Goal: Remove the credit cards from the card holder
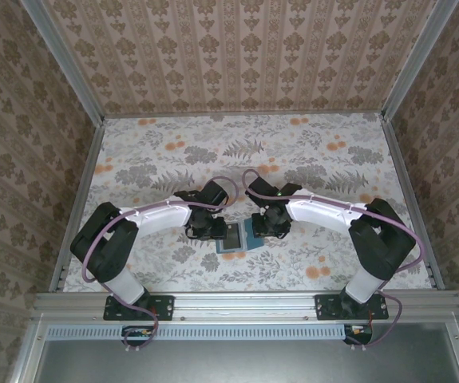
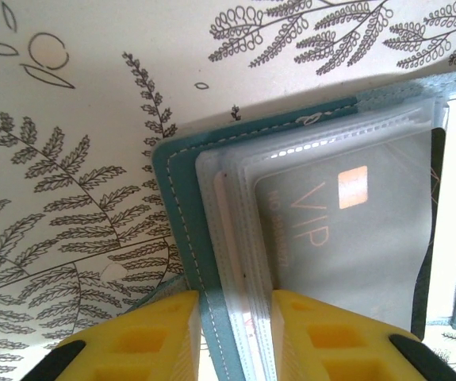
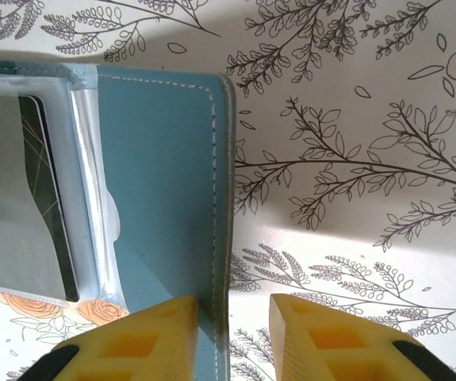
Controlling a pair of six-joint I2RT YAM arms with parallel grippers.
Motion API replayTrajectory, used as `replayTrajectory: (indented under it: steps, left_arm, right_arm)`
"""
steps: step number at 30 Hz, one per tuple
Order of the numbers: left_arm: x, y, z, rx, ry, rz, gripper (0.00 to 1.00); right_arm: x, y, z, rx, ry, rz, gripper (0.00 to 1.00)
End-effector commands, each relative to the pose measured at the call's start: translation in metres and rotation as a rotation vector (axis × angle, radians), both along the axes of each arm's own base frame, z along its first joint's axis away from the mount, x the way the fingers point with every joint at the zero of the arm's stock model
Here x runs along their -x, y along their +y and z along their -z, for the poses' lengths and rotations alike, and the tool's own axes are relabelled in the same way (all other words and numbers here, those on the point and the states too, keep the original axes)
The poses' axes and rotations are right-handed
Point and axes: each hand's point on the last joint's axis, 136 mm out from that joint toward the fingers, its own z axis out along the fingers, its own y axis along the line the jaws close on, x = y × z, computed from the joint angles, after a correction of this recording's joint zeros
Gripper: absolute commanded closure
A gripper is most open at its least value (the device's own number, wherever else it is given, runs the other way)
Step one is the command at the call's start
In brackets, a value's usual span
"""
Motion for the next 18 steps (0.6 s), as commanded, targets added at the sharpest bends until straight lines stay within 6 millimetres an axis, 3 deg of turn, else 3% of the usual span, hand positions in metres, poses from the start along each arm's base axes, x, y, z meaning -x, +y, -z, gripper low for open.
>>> replayTrajectory:
  steps: [1,18]
  left_arm:
    - [0.008,0.008,0.015,-0.043,0.026,0.021,0.71]
    - [0.009,0.007,0.014,-0.039,0.027,0.025,0.72]
  right_arm:
    - [0.002,-0.009,-0.009,0.024,-0.006,0.013,0.66]
    - [-0.009,0.008,-0.049,-0.078,-0.077,0.005,0.66]
